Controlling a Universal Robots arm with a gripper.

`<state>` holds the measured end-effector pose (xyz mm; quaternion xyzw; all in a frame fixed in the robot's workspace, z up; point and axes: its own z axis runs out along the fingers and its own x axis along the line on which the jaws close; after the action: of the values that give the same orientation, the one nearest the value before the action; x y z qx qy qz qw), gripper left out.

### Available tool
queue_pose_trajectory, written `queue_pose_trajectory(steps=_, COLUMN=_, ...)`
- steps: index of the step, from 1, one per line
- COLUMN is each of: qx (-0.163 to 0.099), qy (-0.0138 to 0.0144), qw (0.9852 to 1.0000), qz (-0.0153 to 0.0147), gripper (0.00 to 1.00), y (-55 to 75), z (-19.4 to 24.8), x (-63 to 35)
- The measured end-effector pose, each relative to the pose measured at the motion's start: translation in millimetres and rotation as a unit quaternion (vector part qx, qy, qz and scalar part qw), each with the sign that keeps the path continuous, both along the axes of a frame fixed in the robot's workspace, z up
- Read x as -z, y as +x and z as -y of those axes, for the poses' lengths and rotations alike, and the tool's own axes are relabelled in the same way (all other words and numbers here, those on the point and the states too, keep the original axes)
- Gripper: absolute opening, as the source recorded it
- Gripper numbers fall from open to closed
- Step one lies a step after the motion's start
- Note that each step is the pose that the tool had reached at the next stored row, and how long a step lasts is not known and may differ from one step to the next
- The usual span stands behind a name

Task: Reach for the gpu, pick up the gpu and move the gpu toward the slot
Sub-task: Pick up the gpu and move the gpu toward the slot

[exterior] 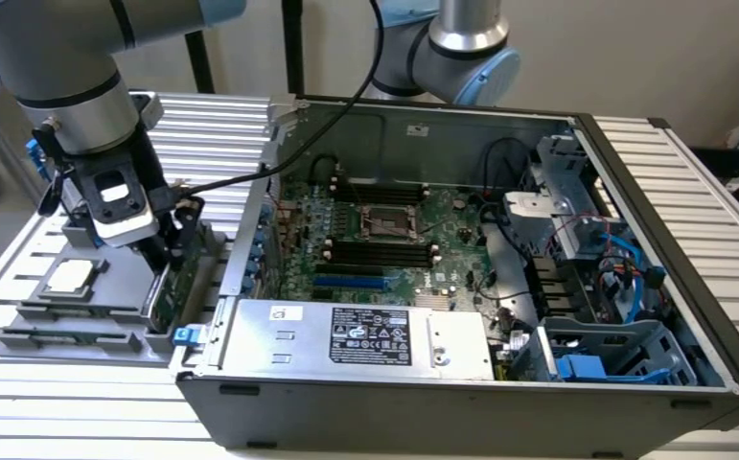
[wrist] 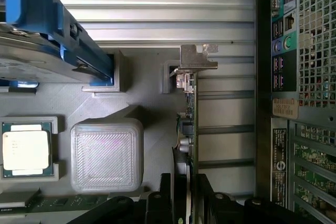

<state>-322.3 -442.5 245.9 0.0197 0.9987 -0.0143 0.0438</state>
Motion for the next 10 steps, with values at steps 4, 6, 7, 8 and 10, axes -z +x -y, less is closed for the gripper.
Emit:
queue_pose_trajectory(steps=4, qx=0.0, qy=0.0, qw=1.0, qz=-0.0001, gripper=0.26, y=0.0, z=0.0, x=-0.1)
queue_pose_trajectory(steps=6, qx=0.0, qy=0.0, qw=1.0, qz=0.0, gripper=0.26, y=0.0, z=0.0, x=0.0)
queue_pose_trajectory(steps=7, qx=0.0, qy=0.0, qw=1.0, qz=-0.0001, gripper=0.26, y=0.0, z=0.0, x=0.0)
queue_pose_trajectory(steps=8, qx=0.0, qy=0.0, qw=1.0, qz=0.0, gripper=0.26, y=0.0, z=0.0, x=0.0)
queue_pose_trajectory(steps=10, qx=0.0, qy=0.0, qw=1.0, qz=0.0, gripper=0.26, y=0.0, z=0.0, x=0.0)
